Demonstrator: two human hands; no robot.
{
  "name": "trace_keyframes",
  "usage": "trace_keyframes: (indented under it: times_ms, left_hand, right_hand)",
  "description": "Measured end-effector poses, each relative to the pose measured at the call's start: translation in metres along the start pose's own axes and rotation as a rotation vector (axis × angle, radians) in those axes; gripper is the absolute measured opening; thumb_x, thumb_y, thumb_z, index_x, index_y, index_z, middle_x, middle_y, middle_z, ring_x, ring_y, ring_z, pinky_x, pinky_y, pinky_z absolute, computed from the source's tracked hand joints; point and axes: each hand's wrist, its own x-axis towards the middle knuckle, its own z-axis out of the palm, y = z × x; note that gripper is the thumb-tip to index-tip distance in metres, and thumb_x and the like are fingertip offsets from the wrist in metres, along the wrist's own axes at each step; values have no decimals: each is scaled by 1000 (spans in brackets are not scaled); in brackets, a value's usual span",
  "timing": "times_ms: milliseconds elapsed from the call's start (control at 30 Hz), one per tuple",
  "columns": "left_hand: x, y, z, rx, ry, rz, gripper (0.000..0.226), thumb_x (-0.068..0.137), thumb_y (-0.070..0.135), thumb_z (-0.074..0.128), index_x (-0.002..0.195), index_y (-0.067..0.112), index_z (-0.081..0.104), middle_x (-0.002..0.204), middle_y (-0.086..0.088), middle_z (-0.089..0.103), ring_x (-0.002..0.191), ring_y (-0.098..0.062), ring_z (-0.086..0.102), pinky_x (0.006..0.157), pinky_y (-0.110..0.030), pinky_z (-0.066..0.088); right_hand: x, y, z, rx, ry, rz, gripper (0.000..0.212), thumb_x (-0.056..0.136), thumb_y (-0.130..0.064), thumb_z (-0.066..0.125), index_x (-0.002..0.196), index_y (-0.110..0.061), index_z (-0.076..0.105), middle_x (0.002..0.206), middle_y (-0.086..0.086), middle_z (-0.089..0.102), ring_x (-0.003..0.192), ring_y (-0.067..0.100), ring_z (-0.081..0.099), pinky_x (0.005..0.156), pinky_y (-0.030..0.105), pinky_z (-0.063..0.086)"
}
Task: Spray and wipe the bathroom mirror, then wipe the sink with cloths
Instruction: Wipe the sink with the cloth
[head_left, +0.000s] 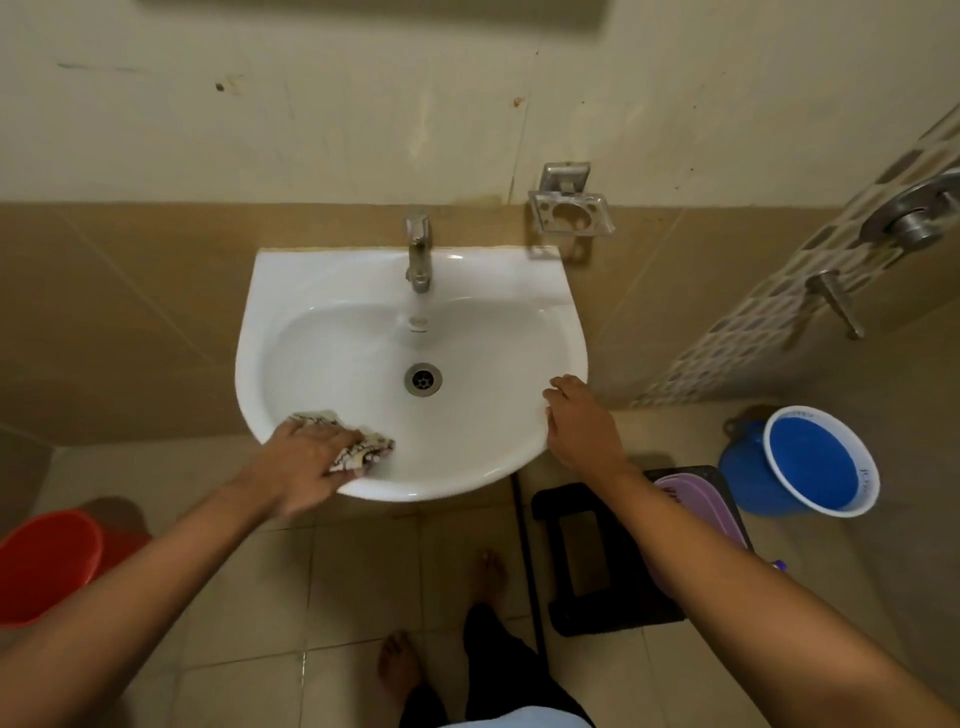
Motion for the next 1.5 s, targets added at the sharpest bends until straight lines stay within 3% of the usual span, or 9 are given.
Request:
trace_keyframes:
  times_ms: [267, 433, 567, 800, 967, 1067, 1200, 1300, 1500]
  left_hand:
    - [-4, 5, -5, -15, -32, -115, 98, 70, 77, 1, 148, 31, 37, 153, 4, 43, 145, -16, 31, 119, -44, 12]
    - [-9, 82, 9, -111, 27, -109, 75, 86, 67, 19, 149, 29, 33, 152, 3, 43, 142, -20, 33, 117, -45, 14]
    - [4, 150, 13, -104, 119, -152, 85, 77, 64, 6, 149, 26, 29, 146, 0, 46, 136, -24, 40, 114, -49, 22]
    - [32, 228, 45, -52, 354, -99, 75, 88, 45, 48, 153, 17, 23, 153, -16, 37, 144, -34, 31, 116, -61, 20]
    - [19, 202, 59, 86, 372, -49, 95, 78, 45, 64, 156, 17, 17, 154, -16, 37, 143, -32, 34, 116, -57, 20]
    - [0, 170, 64, 115, 376, -66, 88, 82, 48, 64, 154, 17, 24, 149, -14, 44, 138, -32, 41, 116, -54, 20]
    - [-32, 114, 61, 118, 332, -110, 66, 96, 49, 37, 152, 16, 29, 146, -16, 48, 137, -34, 43, 115, -58, 24]
    - [-46, 76, 54, 128, 283, -121, 65, 99, 49, 16, 151, 13, 31, 146, -17, 47, 139, -35, 40, 117, -57, 21]
    - [-51, 5, 41, 139, 264, -112, 77, 85, 47, 50, 151, 15, 26, 153, -14, 38, 147, -31, 27, 119, -51, 7]
  right_hand:
    - [-13, -9, -4, -48, -24, -47, 12, 72, 6, 67, 83, 1, 69, 95, 19, 67, 94, 35, 64, 79, 39, 55]
    - [-17, -3, -3, -37, 36, -114, 8, 77, 4, 64, 76, -5, 65, 85, 11, 65, 88, 28, 61, 83, 37, 52]
    - [-17, 3, -2, -47, 36, -154, 8, 81, 0, 62, 78, -6, 66, 85, 11, 66, 92, 29, 62, 96, 36, 46]
    - [-16, 10, -5, 0, -22, -184, 11, 91, -13, 58, 85, -8, 66, 94, 10, 67, 102, 27, 58, 95, 38, 46]
    - [-13, 11, -4, -26, -35, -199, 8, 84, -5, 59, 83, -7, 67, 93, 11, 67, 97, 28, 59, 89, 40, 49]
    - [-11, 4, 0, -54, -38, -189, 11, 80, -2, 59, 85, -7, 68, 93, 10, 67, 92, 28, 60, 81, 43, 51]
    - [-14, -16, 6, -45, -44, -259, 11, 77, 1, 61, 82, -6, 68, 91, 11, 68, 89, 29, 61, 77, 43, 51]
    - [-17, -38, 10, -19, -52, -312, 14, 74, 3, 66, 85, -5, 69, 93, 12, 68, 91, 30, 63, 78, 43, 53]
    - [-20, -87, 19, 26, -58, -353, 21, 66, 4, 73, 85, -5, 69, 94, 11, 69, 90, 29, 65, 75, 39, 57]
